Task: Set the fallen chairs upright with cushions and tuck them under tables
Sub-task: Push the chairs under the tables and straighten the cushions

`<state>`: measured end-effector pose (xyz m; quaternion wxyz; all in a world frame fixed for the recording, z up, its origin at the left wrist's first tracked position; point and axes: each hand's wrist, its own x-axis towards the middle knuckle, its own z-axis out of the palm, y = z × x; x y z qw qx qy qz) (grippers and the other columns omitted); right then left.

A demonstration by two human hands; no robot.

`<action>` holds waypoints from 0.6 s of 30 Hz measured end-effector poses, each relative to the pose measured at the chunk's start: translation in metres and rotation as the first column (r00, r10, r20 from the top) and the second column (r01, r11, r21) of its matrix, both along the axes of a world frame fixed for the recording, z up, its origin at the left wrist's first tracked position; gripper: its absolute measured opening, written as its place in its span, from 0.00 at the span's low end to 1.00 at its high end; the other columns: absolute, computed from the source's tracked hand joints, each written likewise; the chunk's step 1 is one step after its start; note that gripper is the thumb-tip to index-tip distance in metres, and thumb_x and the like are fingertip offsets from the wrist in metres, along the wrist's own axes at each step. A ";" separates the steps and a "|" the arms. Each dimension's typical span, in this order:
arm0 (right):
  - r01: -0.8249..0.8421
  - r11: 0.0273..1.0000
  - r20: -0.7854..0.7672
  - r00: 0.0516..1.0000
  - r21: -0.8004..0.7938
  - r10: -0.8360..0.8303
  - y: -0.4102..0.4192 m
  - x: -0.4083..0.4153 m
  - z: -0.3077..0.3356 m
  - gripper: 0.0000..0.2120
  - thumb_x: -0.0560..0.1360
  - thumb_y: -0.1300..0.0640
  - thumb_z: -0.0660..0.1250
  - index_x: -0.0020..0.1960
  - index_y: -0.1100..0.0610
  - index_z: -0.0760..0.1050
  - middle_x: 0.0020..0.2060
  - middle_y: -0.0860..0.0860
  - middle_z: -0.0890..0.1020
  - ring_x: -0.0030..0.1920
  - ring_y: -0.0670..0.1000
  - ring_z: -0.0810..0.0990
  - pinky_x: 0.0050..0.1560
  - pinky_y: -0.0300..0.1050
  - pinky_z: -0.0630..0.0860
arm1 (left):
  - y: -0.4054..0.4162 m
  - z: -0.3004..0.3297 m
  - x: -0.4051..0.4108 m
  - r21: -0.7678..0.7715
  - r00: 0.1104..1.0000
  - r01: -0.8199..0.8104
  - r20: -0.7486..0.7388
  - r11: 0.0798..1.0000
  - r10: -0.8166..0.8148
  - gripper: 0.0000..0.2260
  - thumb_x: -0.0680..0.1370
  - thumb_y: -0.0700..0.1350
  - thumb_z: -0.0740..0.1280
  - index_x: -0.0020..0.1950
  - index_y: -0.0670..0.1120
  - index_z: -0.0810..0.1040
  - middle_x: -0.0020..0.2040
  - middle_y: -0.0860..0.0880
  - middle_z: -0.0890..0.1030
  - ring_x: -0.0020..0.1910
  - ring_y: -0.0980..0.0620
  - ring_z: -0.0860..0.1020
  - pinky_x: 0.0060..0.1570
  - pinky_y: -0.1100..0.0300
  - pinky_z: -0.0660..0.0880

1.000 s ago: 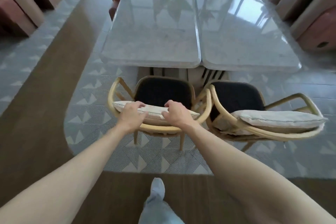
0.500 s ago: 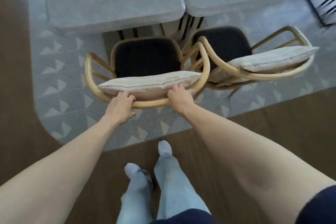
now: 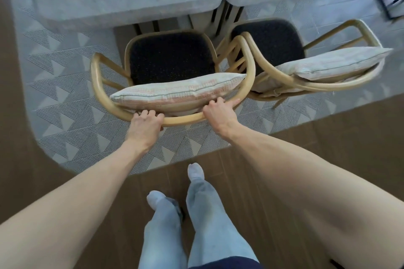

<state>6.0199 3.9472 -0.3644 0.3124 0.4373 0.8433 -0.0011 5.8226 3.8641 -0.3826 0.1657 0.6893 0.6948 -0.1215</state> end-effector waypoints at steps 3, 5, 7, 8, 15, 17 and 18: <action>-0.016 1.000 0.003 1.000 0.002 0.016 0.003 0.000 -0.001 0.16 0.77 0.71 0.64 0.62 0.61 0.80 0.56 0.59 0.83 0.60 0.66 0.78 0.56 0.84 0.70 | -0.001 -0.002 -0.002 0.009 0.999 0.029 -0.028 1.000 -0.029 0.10 0.83 0.44 0.61 0.63 0.45 0.77 0.53 0.44 0.81 0.53 0.42 0.79 0.56 0.45 0.75; -0.009 1.000 -0.006 1.000 0.012 0.009 0.001 -0.001 -0.002 0.16 0.77 0.72 0.64 0.62 0.62 0.80 0.56 0.60 0.83 0.60 0.66 0.78 0.56 0.84 0.69 | -0.004 -0.002 -0.004 0.019 0.997 0.052 -0.050 0.998 -0.051 0.12 0.83 0.43 0.61 0.65 0.45 0.75 0.54 0.44 0.82 0.54 0.43 0.80 0.57 0.46 0.75; -0.004 1.000 -0.010 1.000 0.018 0.004 -0.001 -0.001 -0.001 0.16 0.76 0.72 0.65 0.61 0.62 0.80 0.55 0.60 0.83 0.59 0.66 0.78 0.56 0.85 0.69 | -0.004 0.000 -0.004 0.023 0.997 0.059 -0.056 0.998 -0.058 0.12 0.84 0.42 0.60 0.66 0.45 0.75 0.54 0.44 0.82 0.54 0.42 0.80 0.57 0.45 0.75; 0.001 1.000 -0.019 1.000 0.022 -0.001 -0.001 0.001 -0.001 0.16 0.76 0.71 0.65 0.61 0.62 0.81 0.54 0.60 0.84 0.58 0.66 0.79 0.56 0.84 0.69 | -0.004 0.000 -0.004 0.021 0.997 0.062 -0.051 0.998 -0.061 0.12 0.84 0.42 0.61 0.66 0.44 0.75 0.54 0.44 0.82 0.53 0.42 0.80 0.57 0.45 0.75; 0.008 0.998 -0.069 0.998 0.068 -0.003 -0.020 -0.002 -0.007 0.15 0.75 0.71 0.65 0.59 0.62 0.80 0.52 0.60 0.84 0.57 0.68 0.80 0.56 0.85 0.68 | -0.013 -0.002 -0.008 0.020 0.999 0.019 -0.048 1.000 -0.018 0.14 0.81 0.44 0.64 0.66 0.43 0.76 0.54 0.42 0.81 0.55 0.42 0.79 0.60 0.43 0.74; -0.012 0.996 -0.077 0.997 0.085 0.018 -0.019 0.002 -0.008 0.14 0.77 0.70 0.62 0.59 0.62 0.79 0.52 0.60 0.85 0.56 0.68 0.80 0.56 0.84 0.69 | -0.011 -0.002 -0.003 0.000 0.999 -0.009 -0.047 1.000 0.009 0.13 0.82 0.43 0.64 0.66 0.44 0.76 0.54 0.43 0.81 0.56 0.43 0.79 0.62 0.44 0.72; -0.025 0.996 -0.074 0.997 0.088 0.032 -0.018 0.005 -0.009 0.14 0.77 0.70 0.61 0.59 0.62 0.79 0.52 0.60 0.85 0.56 0.68 0.80 0.56 0.83 0.70 | -0.011 -0.002 0.000 -0.012 0.999 -0.009 -0.050 1.000 0.008 0.13 0.82 0.43 0.64 0.66 0.44 0.76 0.55 0.43 0.81 0.57 0.43 0.79 0.63 0.44 0.71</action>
